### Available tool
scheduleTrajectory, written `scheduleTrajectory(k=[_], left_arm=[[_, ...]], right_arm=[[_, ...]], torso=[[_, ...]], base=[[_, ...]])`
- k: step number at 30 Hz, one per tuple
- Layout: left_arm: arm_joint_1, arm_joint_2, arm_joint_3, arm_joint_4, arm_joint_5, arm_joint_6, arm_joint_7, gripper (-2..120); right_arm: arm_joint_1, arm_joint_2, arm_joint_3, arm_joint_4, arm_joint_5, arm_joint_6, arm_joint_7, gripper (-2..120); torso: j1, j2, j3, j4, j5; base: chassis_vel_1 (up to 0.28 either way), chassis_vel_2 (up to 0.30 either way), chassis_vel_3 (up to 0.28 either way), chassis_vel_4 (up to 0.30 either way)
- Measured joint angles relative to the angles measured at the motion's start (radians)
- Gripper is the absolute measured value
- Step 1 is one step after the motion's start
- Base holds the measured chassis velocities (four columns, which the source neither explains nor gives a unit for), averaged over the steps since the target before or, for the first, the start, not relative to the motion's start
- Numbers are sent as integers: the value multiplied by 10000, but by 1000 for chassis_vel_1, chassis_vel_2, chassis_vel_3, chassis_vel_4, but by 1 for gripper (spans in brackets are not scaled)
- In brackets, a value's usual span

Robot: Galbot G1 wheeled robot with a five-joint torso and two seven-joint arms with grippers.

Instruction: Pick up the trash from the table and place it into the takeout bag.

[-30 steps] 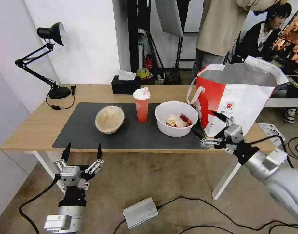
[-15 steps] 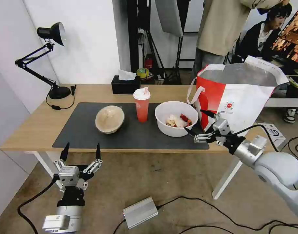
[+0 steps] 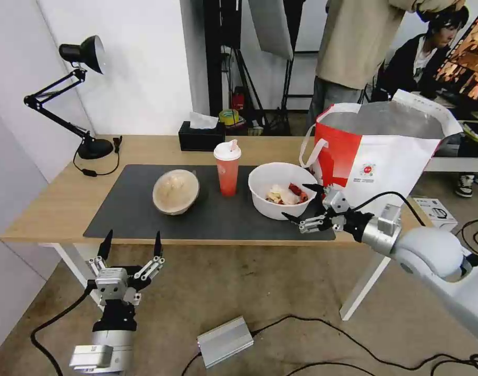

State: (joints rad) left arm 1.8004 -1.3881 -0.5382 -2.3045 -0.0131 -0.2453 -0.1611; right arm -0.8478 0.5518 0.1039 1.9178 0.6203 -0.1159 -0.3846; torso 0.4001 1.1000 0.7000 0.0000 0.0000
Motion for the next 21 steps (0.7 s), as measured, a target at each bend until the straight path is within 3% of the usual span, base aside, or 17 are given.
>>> scheduleTrajectory(k=[21], left_arm=[[-109,-65,10,348,-6,-236,232,100]], right_arm=[[2637,485,-2330,-1301,-412,-416,-589,100]], torso=[[-1,0,1,0,0]], base=[[0,0,0,0]])
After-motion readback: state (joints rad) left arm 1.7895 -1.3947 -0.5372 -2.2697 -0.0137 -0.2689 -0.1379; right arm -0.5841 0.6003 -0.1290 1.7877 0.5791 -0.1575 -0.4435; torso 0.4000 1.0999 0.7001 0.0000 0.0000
